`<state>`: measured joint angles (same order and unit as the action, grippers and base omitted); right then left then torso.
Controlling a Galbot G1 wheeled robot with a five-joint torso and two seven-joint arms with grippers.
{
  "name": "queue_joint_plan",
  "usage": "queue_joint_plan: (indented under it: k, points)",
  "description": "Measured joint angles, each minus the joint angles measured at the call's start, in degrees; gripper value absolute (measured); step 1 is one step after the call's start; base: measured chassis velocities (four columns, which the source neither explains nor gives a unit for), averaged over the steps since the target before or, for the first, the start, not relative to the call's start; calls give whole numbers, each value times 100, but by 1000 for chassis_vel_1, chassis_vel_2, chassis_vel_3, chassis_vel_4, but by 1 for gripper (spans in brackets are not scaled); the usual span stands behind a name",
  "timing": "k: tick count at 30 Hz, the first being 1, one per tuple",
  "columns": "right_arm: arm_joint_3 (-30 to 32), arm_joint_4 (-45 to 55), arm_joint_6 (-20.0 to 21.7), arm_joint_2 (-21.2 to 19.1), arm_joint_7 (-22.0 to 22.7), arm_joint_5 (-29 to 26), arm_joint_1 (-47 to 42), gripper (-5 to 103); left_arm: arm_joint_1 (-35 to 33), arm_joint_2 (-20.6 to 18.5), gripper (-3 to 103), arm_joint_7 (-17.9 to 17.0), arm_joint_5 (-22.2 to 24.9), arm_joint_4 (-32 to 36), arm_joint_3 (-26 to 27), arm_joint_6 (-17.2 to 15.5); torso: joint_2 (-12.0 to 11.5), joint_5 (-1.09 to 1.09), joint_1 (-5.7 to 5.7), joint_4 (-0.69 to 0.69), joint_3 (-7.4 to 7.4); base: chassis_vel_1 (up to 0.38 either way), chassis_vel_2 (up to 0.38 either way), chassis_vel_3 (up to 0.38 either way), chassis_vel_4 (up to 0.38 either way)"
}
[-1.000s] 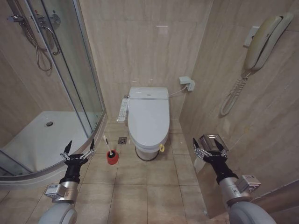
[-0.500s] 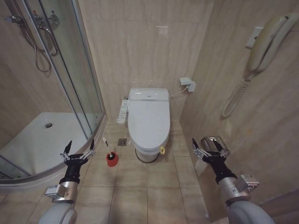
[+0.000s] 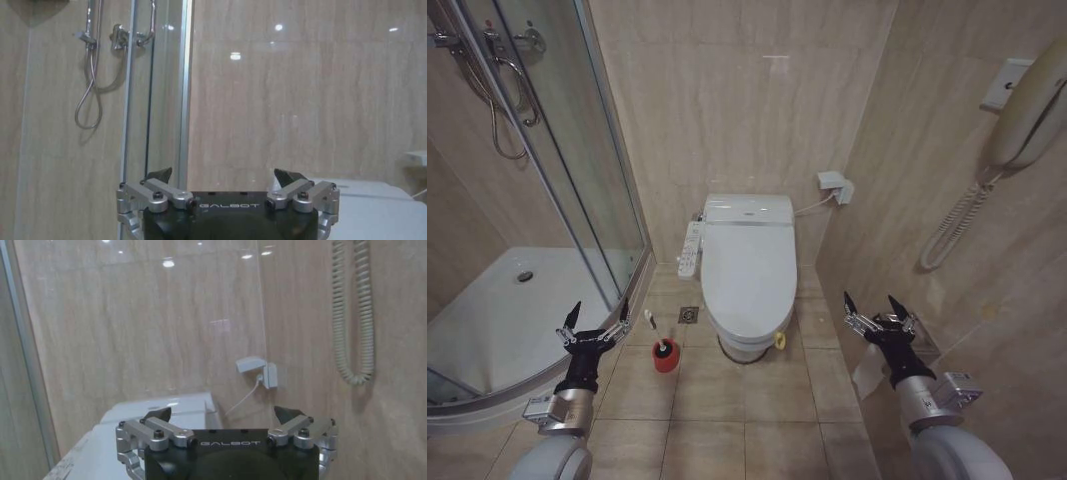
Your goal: Open the toilet lid, clean the toilet bowl with a toilet brush, close the toilet lid, and flush.
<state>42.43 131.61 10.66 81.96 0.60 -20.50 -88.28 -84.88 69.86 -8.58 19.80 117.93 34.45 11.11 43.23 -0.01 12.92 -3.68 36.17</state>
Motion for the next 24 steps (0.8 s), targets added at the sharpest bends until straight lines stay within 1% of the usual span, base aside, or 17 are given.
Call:
queue_joint_plan:
  k: [6,11,12,16,17,19,22,24]
  points:
    - [32,-44,-1,-30,66,1,30,100,0,0,100,0,0,0,0,0,1,0,-1,1,0,-29,17,17,-30]
    - [58,-74,2,-61,137,53,60,100,1,0,100,0,0,0,1,0,0,1,5,3,2,-147,161,153,-162]
    - [67,-94,-18,-69,157,66,63,100,2,0,100,0,0,0,0,0,-1,-2,7,0,2,-176,184,192,-168]
    - [88,-121,-44,-98,184,80,57,100,6,0,100,0,0,0,0,0,-3,0,11,0,4,-150,131,129,-131]
    - [91,-120,-47,-98,194,80,56,100,4,0,100,0,0,0,1,0,-3,-1,8,3,3,-94,109,51,-28]
    - [92,-117,-48,-98,200,80,53,100,2,0,100,0,0,0,0,0,-3,0,8,4,3,-34,81,51,-28]
    - [93,-103,-92,-94,208,76,27,100,1,0,100,0,0,0,0,0,-1,-1,2,0,0,21,-34,-9,29]
    - [93,-102,-104,-94,210,75,16,100,0,0,100,0,0,0,0,0,0,0,0,1,0,31,-67,-47,35]
